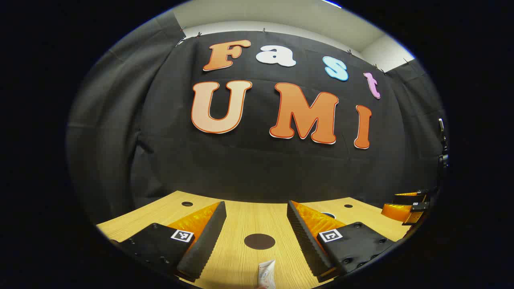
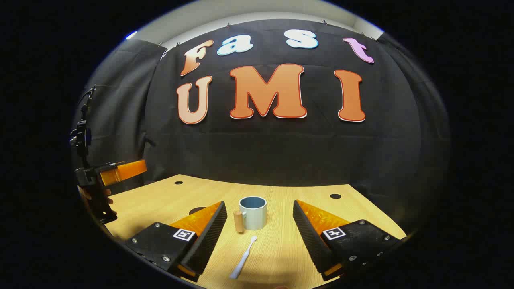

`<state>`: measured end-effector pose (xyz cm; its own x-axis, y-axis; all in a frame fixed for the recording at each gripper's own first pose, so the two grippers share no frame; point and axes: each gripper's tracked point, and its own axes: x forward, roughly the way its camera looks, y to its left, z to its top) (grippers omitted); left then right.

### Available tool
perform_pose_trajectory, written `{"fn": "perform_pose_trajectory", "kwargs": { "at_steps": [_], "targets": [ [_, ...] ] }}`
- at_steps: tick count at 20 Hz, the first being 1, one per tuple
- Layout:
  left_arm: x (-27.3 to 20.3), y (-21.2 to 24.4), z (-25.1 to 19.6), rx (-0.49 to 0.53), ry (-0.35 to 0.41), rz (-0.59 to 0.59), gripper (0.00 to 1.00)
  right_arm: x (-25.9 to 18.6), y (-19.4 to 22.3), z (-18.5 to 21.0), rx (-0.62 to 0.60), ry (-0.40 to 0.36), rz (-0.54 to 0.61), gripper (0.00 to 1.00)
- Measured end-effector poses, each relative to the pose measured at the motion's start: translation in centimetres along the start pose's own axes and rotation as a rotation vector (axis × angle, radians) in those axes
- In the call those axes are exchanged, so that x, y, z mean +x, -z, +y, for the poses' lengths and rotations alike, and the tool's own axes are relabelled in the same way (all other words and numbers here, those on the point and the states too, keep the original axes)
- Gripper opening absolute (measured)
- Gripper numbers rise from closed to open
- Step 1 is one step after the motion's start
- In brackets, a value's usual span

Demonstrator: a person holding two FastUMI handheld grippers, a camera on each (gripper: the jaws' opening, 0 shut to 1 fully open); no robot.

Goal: Put the toothbrush and toothpaste on the desktop into the cup, then pick up the cup and place it on the coaster on the desktop.

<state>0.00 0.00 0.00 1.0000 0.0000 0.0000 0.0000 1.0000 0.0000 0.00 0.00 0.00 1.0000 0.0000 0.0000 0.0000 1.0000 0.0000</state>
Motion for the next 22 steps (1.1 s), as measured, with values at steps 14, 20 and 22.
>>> {"fn": "perform_pose_trajectory", "kwargs": {
  "at_steps": [14, 20, 22],
  "targets": [
    [-0.1, -1.6, -1.4, 0.074, -0.001, -0.048, 0.98, -0.2, -0.4, 0.4, 0.002, -0.029, 0.006, 0.99],
    [0.1, -2.7, -2.1, 0.109, 0.022, -0.038, 0.99, 0.2, -1.0, 0.5, -0.02, -0.056, 0.084, 0.99],
    [0.1, -2.5, -2.7, 0.122, 0.039, -0.001, 0.97, 0.2, -1.0, 0.1, -0.039, -0.044, 0.127, 0.99]
  ]
}}
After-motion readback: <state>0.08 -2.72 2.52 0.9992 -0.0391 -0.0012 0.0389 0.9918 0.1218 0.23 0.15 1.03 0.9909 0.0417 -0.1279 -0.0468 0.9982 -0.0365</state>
